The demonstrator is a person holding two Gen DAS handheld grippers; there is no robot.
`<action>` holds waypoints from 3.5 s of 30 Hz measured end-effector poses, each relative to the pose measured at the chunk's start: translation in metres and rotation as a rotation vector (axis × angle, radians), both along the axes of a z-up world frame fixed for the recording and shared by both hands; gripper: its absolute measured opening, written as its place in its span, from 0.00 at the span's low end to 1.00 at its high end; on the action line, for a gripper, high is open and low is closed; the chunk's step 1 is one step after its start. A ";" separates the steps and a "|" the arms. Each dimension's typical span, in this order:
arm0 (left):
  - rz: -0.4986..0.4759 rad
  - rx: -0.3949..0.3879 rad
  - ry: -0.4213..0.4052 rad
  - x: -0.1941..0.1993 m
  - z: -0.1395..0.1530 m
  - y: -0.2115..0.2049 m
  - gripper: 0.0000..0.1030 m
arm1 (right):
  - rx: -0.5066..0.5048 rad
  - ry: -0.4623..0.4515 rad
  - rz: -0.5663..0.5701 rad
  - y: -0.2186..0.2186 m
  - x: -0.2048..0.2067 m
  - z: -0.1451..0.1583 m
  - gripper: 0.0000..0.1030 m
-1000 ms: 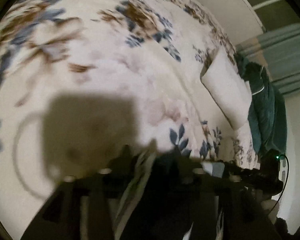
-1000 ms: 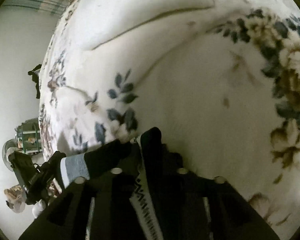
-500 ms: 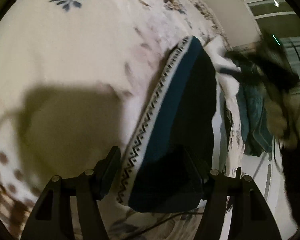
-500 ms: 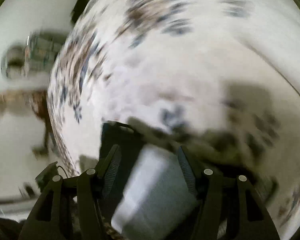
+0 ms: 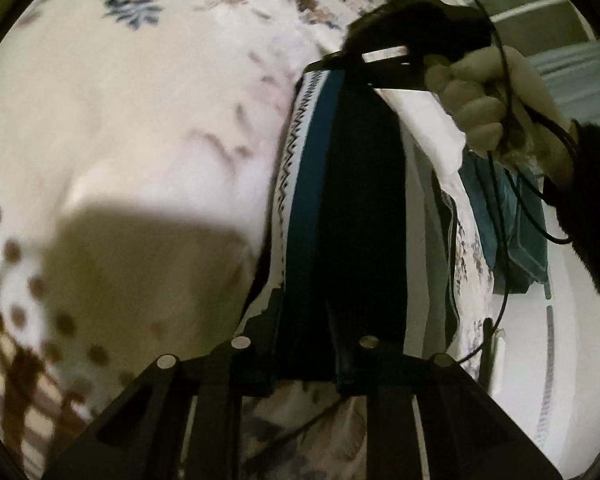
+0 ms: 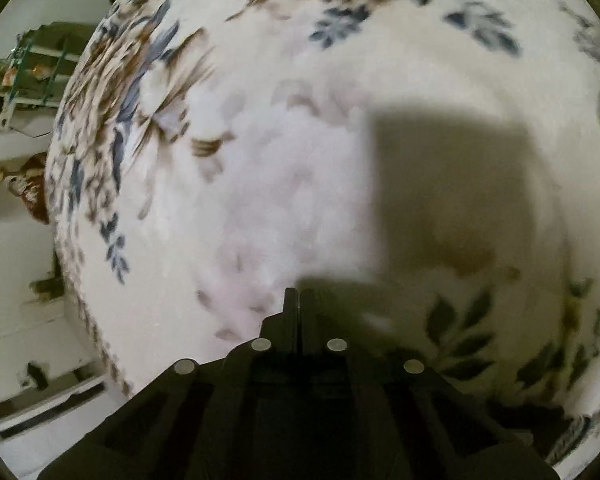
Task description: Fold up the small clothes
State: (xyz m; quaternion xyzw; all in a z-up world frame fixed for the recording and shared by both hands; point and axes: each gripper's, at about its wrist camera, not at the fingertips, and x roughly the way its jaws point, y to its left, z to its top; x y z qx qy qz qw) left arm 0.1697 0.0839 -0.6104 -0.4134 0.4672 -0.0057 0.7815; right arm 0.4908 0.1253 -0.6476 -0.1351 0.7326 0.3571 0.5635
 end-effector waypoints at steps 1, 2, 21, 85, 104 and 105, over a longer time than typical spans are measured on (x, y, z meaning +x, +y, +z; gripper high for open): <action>0.006 -0.012 0.012 0.001 0.001 0.004 0.18 | 0.003 0.012 -0.010 -0.002 0.001 0.001 0.01; 0.014 -0.018 0.033 0.002 0.003 0.010 0.18 | 0.011 0.031 -0.019 -0.006 0.004 0.001 0.02; -0.027 0.087 0.239 0.059 -0.029 0.041 1.00 | 0.117 0.382 -1.039 -0.447 -0.125 -0.024 0.62; -0.408 -0.053 -0.189 0.413 0.123 -0.041 0.28 | 0.822 -0.034 -1.171 -0.407 -0.006 0.102 0.27; -0.508 0.085 -0.038 0.604 0.048 -0.045 0.70 | 0.597 -0.131 -1.210 -0.420 0.197 0.052 0.53; -0.502 0.109 -0.038 0.597 0.051 -0.042 0.70 | 0.566 -0.144 -1.215 -0.427 0.201 0.057 0.53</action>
